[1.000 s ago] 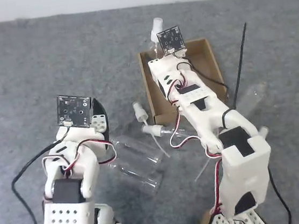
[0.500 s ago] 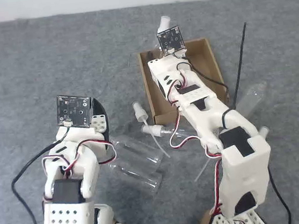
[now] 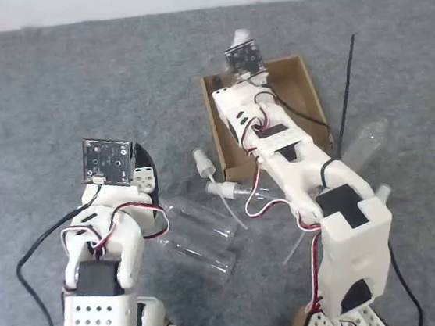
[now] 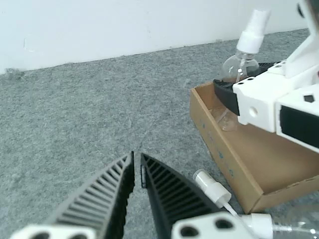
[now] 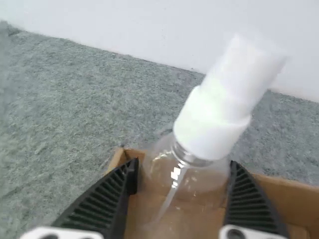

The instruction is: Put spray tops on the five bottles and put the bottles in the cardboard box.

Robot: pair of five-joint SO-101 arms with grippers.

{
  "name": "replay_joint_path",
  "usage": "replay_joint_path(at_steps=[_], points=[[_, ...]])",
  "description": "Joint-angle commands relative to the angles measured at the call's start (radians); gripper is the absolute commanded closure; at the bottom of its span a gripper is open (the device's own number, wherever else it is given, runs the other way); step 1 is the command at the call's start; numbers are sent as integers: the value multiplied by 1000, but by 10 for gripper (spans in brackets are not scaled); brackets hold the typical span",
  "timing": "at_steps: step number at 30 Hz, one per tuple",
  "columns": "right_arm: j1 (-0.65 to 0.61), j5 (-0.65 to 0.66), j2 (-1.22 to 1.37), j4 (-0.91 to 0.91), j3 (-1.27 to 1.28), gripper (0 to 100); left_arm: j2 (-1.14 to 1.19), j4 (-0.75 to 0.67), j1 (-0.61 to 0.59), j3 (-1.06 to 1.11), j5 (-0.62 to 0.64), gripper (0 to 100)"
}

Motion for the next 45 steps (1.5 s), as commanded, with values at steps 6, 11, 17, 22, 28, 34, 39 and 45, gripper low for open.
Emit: replay_joint_path(at_steps=[6, 11, 17, 22, 28, 34, 39, 45], points=[[-24, 72, -21, -10, -31, 770, -21, -25, -3, -7, -2, 988], [-24, 72, -21, -10, -31, 770, -21, -25, -3, -7, -2, 988], [-25, 72, -21, -10, -32, 769, -21, -25, -3, -7, -2, 988], [-25, 74, -21, -8, -32, 690, -21, -25, -3, -7, -2, 988], [-25, 74, -36, -8, -32, 668, -21, -25, -3, -5, -2, 988], [-18, 72, -134, 59, -35, 668, -21, -26, -3, -5, -2, 988], [-16, 72, -214, 150, -103, 668, -21, -26, -3, -5, -2, 988], [-16, 72, -315, 346, -242, 669, -21, -26, -3, -5, -2, 988]])
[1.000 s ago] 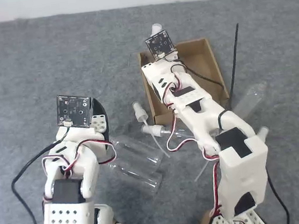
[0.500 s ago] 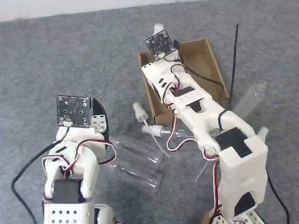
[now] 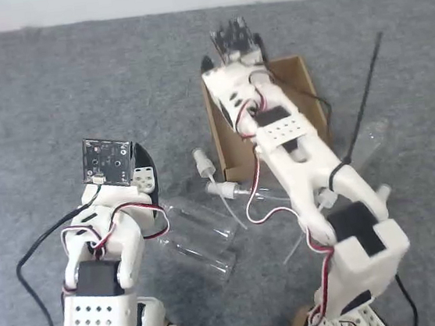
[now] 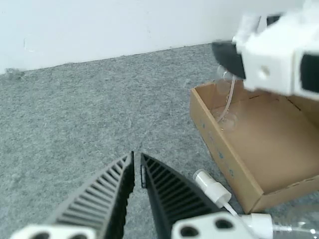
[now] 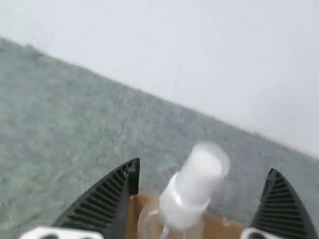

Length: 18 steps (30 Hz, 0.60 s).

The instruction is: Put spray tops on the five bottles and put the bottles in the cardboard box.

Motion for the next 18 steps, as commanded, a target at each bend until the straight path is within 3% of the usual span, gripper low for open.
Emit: replay_joint_path(at_steps=[1, 6, 13, 18], points=[[2, 11, -139, 124, -138, 669, -21, -26, -3, -5, -2, 988], [1, 15, -272, 397, -232, 669, -21, -26, -3, -5, -2, 988], [7, 17, -495, 947, -275, 669, -20, -26, -3, -5, -2, 988], [114, 9, -662, 1248, -272, 669, -18, -26, -3, -5, -2, 988]])
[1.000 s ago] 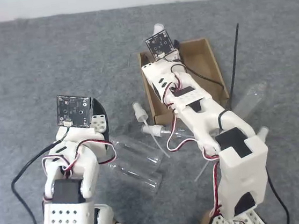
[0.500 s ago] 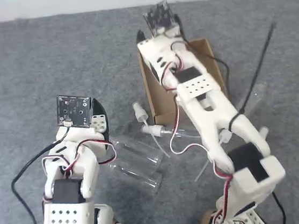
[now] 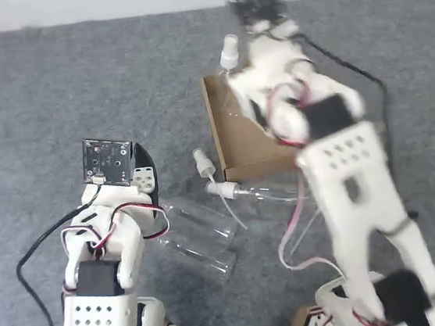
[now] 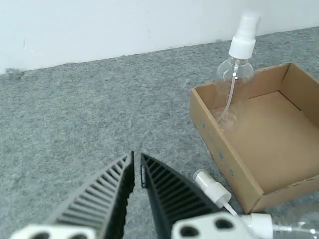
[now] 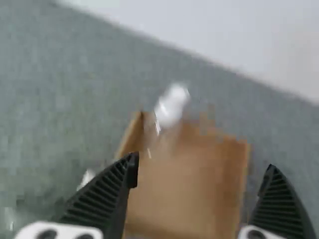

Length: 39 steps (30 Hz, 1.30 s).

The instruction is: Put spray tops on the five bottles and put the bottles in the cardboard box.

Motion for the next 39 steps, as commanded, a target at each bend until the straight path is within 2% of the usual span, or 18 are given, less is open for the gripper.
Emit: replay_joint_path(at_steps=[1, 7, 10, 13, 17, 20, 26, 32, 39], points=[[94, 9, -151, 197, -61, 669, -18, -26, -3, -5, -2, 988], [262, 17, -174, 507, -58, 669, -17, -26, -3, -5, -2, 988], [441, 74, -176, 596, 2, 670, -17, -26, -5, -5, -2, 988], [618, 229, -176, 542, 180, 669, -15, -26, -3, -5, -2, 988], [753, 183, -176, 283, 470, 669, -15, -26, -3, -5, -2, 988], [762, 120, -176, 120, 635, 670, -17, -26, -3, -5, -2, 988], [707, 32, -174, -35, 810, 671, -20, -18, -11, -4, -8, 988], [705, 9, -104, -134, 824, 743, -21, 64, -12, -8, -5, 988], [759, 8, 111, -209, 753, 721, -21, 84, -12, -4, -3, 988]])
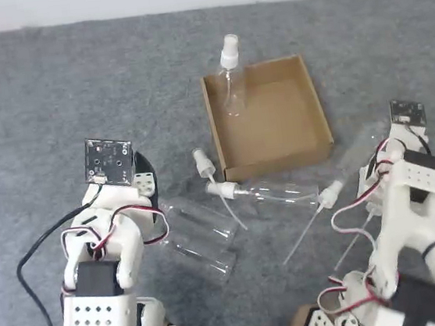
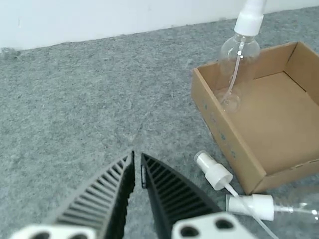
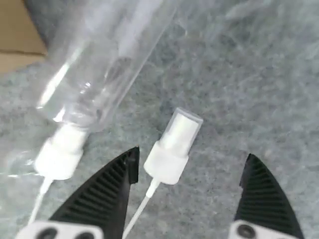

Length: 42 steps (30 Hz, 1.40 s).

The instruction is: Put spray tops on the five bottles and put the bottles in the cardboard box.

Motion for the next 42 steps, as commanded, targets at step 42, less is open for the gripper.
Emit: replay_joint_path(at_steps=[42], points=[[-975, -103, -28, 449, -944, 989, -12, -98, -402, -10, 0, 988]])
